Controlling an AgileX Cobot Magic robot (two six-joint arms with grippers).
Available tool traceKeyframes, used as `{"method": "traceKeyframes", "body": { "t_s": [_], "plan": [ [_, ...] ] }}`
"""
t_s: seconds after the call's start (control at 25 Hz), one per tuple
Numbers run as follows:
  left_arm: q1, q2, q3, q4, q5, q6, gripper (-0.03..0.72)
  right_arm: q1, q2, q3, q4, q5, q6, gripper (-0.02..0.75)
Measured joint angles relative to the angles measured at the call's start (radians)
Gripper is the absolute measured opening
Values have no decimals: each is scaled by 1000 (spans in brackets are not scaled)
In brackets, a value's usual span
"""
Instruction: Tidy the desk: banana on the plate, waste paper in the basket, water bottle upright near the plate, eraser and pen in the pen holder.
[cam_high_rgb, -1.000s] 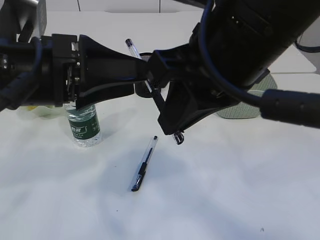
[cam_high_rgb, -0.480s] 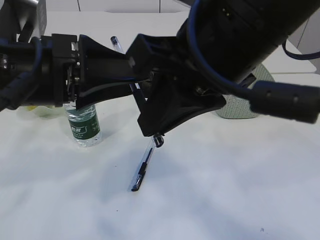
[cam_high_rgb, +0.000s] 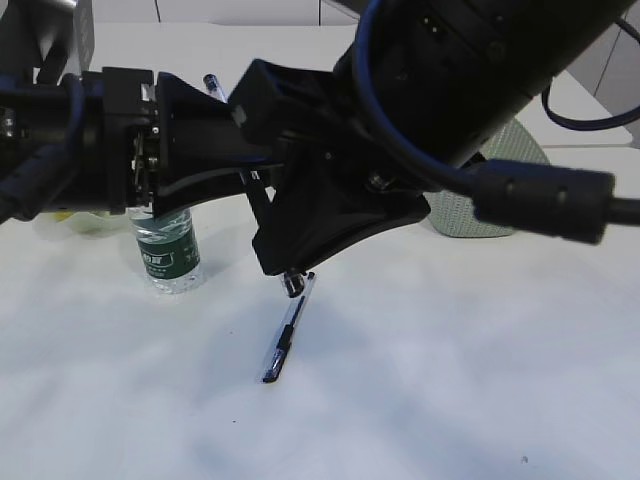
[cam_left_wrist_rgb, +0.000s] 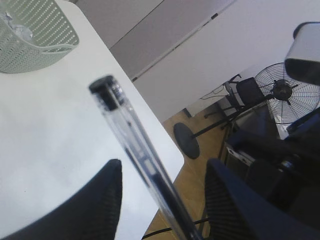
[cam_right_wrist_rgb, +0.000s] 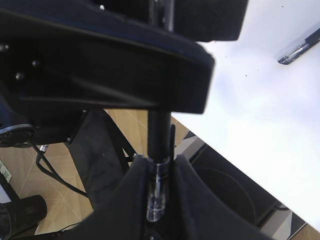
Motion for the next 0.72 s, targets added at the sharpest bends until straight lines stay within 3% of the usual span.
{"method": "traceKeyframes", "body": {
  "t_s": [0.32, 0.72],
  "plan": [
    [0, 0, 0, 0, 7, 0, 261, 0, 0, 0, 9, 0, -5, 69],
    [0, 0, 0, 0, 27, 0, 244, 0, 0, 0, 15, -30, -11, 69]
  ]
}}
